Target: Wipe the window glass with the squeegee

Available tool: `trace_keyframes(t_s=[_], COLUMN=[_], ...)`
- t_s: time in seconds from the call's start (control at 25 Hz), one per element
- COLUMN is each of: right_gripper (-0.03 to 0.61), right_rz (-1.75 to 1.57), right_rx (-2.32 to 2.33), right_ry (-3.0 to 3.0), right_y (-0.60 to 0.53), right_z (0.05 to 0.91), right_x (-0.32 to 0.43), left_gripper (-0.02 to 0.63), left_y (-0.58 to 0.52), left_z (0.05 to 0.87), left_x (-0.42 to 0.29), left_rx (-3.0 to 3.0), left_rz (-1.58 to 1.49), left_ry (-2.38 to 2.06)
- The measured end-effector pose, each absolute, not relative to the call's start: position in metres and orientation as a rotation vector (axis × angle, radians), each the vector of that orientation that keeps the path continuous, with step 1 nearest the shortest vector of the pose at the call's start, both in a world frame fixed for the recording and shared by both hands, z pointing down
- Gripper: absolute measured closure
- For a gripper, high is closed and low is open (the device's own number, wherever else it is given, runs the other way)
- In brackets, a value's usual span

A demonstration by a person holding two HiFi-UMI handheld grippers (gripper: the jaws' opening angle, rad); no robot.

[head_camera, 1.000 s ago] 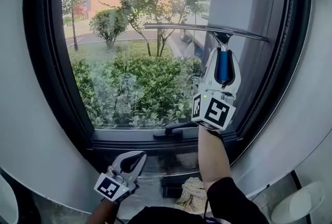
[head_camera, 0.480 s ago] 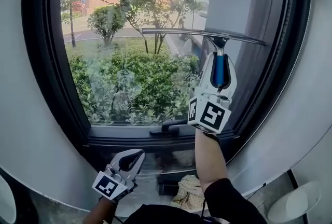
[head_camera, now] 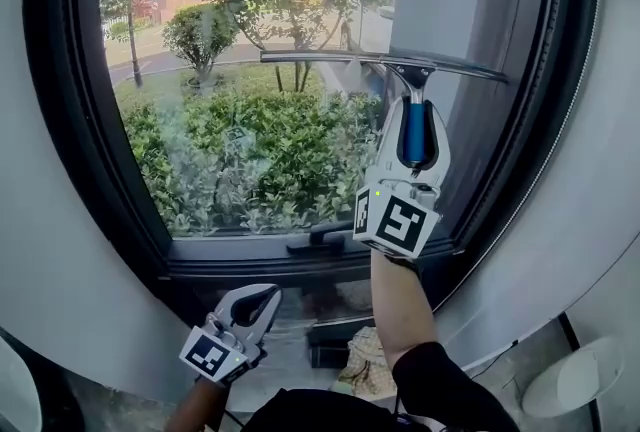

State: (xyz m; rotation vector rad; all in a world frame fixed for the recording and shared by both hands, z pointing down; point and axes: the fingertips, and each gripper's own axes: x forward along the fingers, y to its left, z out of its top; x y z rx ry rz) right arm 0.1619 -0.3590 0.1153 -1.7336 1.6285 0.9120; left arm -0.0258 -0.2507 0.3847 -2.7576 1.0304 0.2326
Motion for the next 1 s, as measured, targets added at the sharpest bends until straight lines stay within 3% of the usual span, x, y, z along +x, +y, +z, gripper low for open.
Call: trace_keyframes(t_s=[1.0], right_gripper=[0.443], right_rz=[0.895], right_rx=[-1.758], right_ry=[1.651], right_y=[-0.354], right_z=[0.146], right_x=[0.163], left_gripper=[0.615], left_y=[-0.26], left_z=[0.39], left_x=[-0.029], left_rx=[-2.764], left_rz=[0.229], left_ry=[1.061])
